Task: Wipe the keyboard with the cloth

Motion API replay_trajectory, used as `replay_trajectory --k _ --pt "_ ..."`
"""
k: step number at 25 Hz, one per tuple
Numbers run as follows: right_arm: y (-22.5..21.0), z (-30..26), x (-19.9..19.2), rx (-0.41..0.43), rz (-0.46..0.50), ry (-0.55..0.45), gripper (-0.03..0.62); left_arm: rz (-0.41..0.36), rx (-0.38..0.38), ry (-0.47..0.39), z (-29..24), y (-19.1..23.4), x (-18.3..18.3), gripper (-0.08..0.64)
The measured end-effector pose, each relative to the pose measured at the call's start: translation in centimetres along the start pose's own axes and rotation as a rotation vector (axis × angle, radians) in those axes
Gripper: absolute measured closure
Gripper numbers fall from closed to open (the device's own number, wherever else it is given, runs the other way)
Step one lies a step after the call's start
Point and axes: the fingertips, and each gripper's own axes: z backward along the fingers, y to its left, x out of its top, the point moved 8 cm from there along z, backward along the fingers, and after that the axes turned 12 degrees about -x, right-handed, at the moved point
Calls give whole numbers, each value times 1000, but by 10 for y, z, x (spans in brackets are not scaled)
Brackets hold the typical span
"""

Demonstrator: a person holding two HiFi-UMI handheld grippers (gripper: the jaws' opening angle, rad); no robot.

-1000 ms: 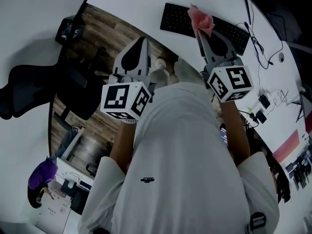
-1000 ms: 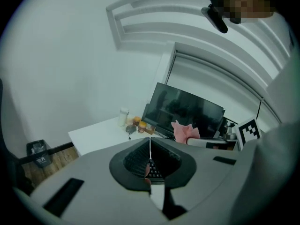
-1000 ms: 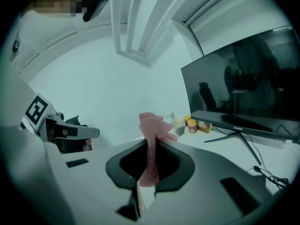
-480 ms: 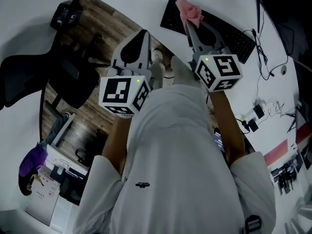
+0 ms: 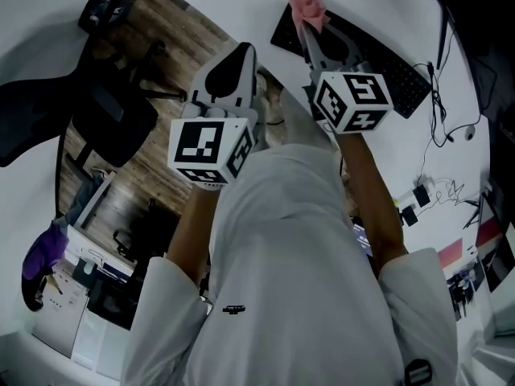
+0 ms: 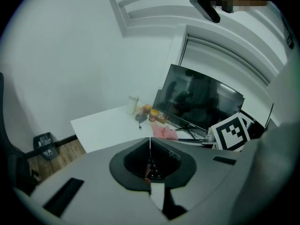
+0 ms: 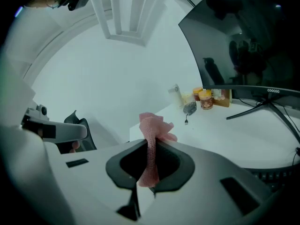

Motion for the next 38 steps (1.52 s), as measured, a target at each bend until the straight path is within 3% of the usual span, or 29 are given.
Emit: replay_trajectory --k 8,20,34,38 --pt "-9 -37 -20 -3 -88 113 563 39 14 30 -19 15 -10 537" --pt "-24 -80 -47 -102 -156 270 563 53 2 88 -38 24 -22 537" --pt "-39 -72 -51 -158 -190 270 563 29 -51 116 -50 20 -19 537" --pt "-54 -59 -49 -213 -203 268 563 19 -67 126 -52 14 -20 537"
